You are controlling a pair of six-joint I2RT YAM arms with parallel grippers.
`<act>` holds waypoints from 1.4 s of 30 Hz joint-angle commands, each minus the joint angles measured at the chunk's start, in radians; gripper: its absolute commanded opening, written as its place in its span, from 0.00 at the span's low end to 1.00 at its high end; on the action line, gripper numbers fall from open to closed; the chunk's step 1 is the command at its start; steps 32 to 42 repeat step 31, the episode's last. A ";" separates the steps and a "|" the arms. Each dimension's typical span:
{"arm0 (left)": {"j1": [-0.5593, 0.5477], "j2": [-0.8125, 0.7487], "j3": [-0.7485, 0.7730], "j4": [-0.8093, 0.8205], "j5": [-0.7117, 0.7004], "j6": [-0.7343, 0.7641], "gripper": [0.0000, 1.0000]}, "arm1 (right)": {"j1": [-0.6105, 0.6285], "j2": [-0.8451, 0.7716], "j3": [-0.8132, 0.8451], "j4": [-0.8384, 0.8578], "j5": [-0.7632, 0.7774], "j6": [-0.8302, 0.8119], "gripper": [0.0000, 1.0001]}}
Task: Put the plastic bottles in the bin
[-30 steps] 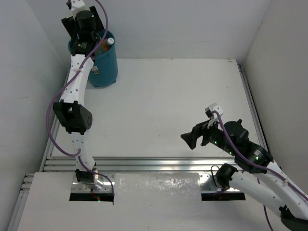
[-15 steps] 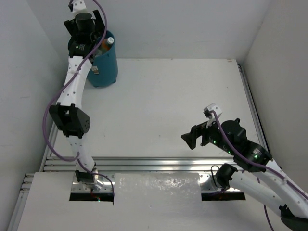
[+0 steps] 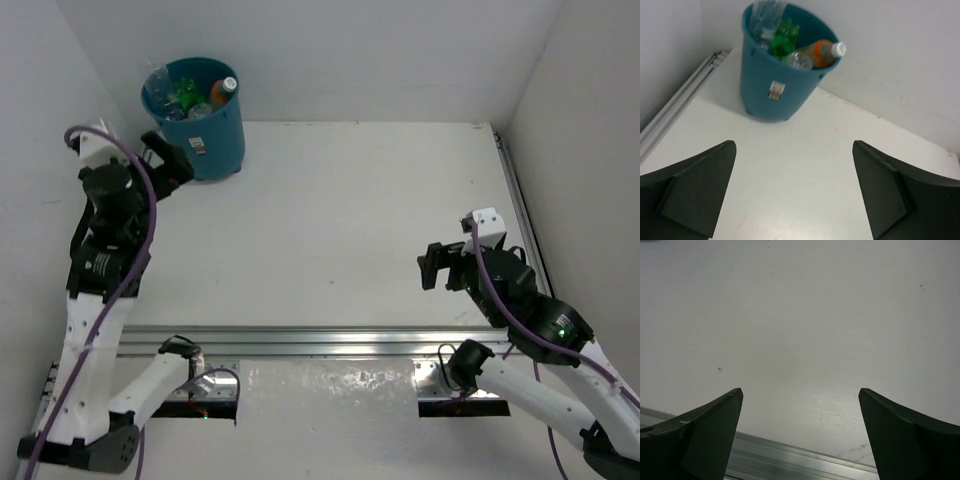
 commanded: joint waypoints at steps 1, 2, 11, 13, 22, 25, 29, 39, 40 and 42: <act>-0.007 -0.090 -0.117 -0.044 -0.012 0.043 1.00 | 0.003 -0.018 0.009 -0.076 0.136 0.009 0.99; -0.007 -0.114 -0.141 -0.049 -0.023 0.052 1.00 | 0.004 -0.019 0.008 -0.082 0.124 0.001 0.99; -0.007 -0.417 -0.497 0.054 0.045 0.049 1.00 | 0.004 -0.047 0.012 -0.156 0.137 0.006 0.99; -0.007 -0.437 -0.516 0.048 0.040 0.032 1.00 | 0.003 -0.071 0.003 -0.157 0.148 -0.002 0.99; -0.010 -0.459 -0.526 0.049 0.031 0.014 1.00 | 0.004 -0.142 -0.048 -0.126 0.108 0.013 0.99; -0.011 -0.453 -0.525 0.048 0.037 0.012 1.00 | 0.004 -0.131 -0.051 -0.130 0.107 0.021 0.99; -0.013 -0.456 -0.528 0.048 0.035 0.009 1.00 | 0.004 -0.122 -0.045 -0.125 0.110 0.021 0.99; -0.015 -0.459 -0.529 0.049 0.034 0.009 1.00 | 0.004 -0.117 -0.045 -0.119 0.110 0.018 0.99; -0.015 -0.459 -0.529 0.049 0.034 0.009 1.00 | 0.004 -0.117 -0.045 -0.119 0.110 0.018 0.99; -0.015 -0.459 -0.529 0.049 0.034 0.009 1.00 | 0.004 -0.117 -0.045 -0.119 0.110 0.018 0.99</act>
